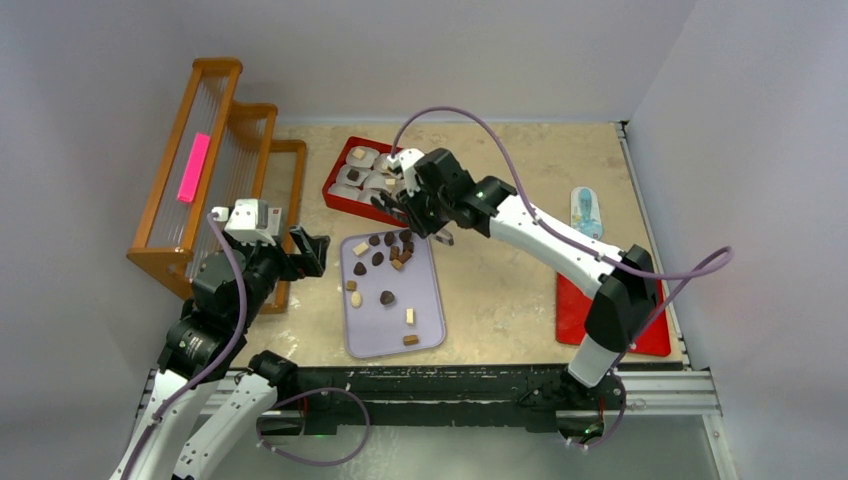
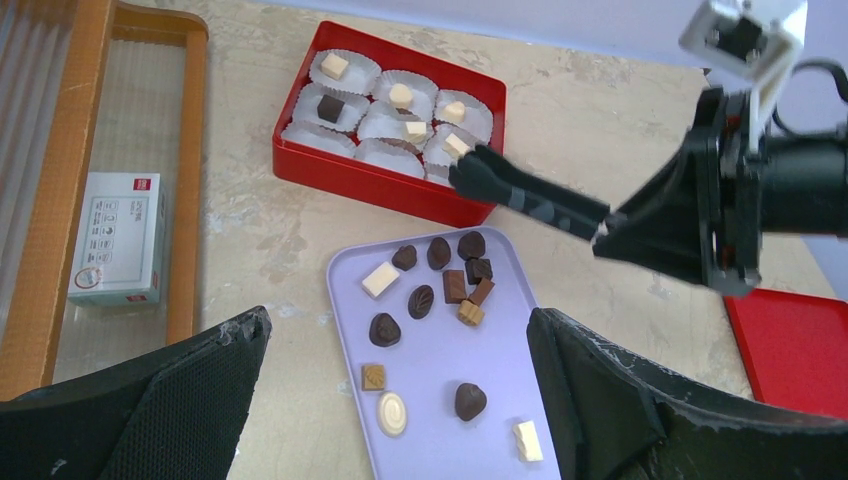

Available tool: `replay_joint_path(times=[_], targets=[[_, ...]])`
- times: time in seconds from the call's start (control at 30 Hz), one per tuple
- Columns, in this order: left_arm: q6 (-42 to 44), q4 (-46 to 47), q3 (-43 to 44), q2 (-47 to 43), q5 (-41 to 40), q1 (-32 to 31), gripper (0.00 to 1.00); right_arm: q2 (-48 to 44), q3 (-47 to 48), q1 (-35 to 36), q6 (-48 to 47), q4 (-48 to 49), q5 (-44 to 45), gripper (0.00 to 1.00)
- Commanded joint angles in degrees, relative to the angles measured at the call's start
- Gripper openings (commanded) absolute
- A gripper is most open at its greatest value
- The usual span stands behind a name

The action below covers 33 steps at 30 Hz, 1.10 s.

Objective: Pack the chocolate

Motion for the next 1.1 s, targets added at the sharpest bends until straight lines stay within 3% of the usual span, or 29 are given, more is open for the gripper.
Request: replay_joint_path(times=[0.0, 0.17, 0.37, 0.73, 1.07], targets=[[-0.39, 2.23, 0.03, 0.06, 1.09, -0.18, 1.0, -4.93, -5.18, 5.16, 3.07, -2.54, 3.33, 0.35], [-0.41, 2.24, 0.01, -0.53, 0.99, -0.18, 1.0, -7.1, -8.29, 9.22, 8.07, -9.6, 5.78, 0.35], [-0.41, 2.36, -0.05, -0.44, 1.51, -0.18, 1.0, -10.23, -14.08, 12.94, 11.02, -10.82, 5.87, 0.38], [-0.5, 1.86, -0.02, -1.16, -0.07, -0.18, 1.0, -7.94, -14.02, 15.63, 6.71, -8.54, 3.07, 0.41], [-0.5, 1.87, 0.16, -1.01, -0.41, -0.18, 1.0, -3.35, -12.98, 17.51, 5.53, -9.15, 7.09, 0.45]])
